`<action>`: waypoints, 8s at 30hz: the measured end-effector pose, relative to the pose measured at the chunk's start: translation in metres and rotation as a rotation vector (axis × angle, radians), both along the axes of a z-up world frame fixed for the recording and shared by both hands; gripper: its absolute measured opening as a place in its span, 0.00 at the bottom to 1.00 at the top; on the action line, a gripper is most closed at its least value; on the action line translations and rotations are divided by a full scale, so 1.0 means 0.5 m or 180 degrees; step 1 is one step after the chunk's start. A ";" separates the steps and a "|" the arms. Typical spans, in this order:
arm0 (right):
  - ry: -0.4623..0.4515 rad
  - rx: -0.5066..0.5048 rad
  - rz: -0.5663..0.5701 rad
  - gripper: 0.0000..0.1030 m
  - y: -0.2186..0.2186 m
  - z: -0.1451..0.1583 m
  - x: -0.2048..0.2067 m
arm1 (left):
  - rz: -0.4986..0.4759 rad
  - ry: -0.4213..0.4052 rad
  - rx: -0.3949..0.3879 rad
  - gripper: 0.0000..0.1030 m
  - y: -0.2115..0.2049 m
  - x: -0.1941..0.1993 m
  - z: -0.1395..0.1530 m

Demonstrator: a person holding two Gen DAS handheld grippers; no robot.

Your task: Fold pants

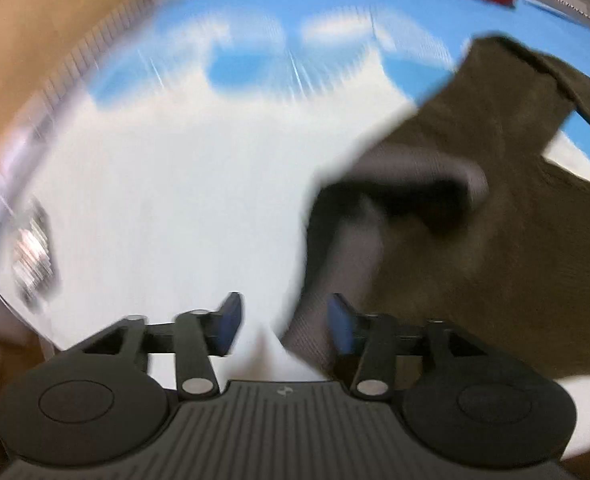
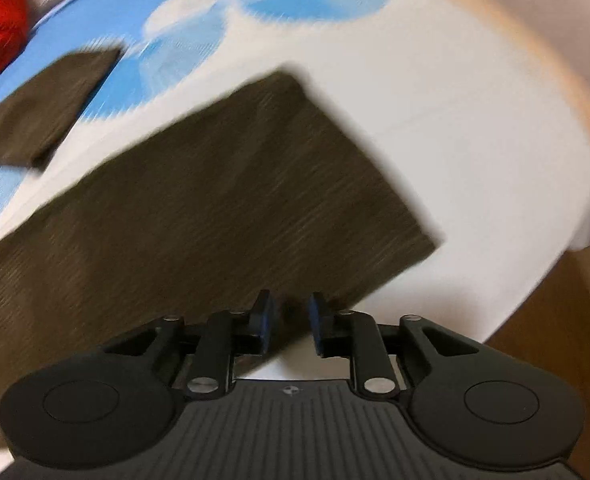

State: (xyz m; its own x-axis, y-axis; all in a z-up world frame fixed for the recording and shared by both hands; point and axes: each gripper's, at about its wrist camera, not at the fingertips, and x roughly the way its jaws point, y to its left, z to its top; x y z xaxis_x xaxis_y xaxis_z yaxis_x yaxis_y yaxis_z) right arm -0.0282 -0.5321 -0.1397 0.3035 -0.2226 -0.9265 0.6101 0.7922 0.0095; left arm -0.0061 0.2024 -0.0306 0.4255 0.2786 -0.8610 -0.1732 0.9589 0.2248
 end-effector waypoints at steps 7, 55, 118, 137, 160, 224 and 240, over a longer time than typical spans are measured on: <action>-0.0971 -0.0456 0.0067 0.22 0.029 0.099 0.008 | -0.0301 -0.0597 -0.0523 0.69 -0.068 0.016 0.062; -0.1578 -0.0229 0.1032 0.10 0.277 0.149 0.244 | -0.1610 0.0501 -0.0052 0.55 -0.299 0.290 -0.121; -0.2587 0.0283 -0.0217 0.18 0.147 0.210 0.414 | -0.2362 -0.0377 -0.0726 0.09 -0.516 0.578 -0.253; -0.1498 -0.0110 -0.1297 0.46 -0.071 0.014 0.417 | -0.3115 -0.0143 -0.1577 0.54 -0.409 0.544 -0.173; -0.0725 -0.1204 -0.1127 0.06 -0.080 -0.043 0.464 | -0.2665 -0.0170 -0.1033 0.53 -0.407 0.569 -0.205; -0.1348 -0.0297 -0.1995 0.25 -0.174 -0.114 0.381 | 0.0070 -0.0746 -0.0631 0.54 -0.045 0.525 -0.020; -0.0925 -0.0269 -0.1355 0.44 -0.169 -0.019 0.197 | 0.0450 0.0147 -0.1546 0.66 0.173 0.525 -0.239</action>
State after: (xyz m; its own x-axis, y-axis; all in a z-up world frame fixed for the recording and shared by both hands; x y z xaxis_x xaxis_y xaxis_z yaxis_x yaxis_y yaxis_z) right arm 0.0705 -0.6166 -0.1493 0.4117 -0.4526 -0.7910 0.8601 0.4800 0.1730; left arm 0.2565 0.2890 -0.1503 0.3709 -0.1066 -0.9225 -0.3092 0.9225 -0.2309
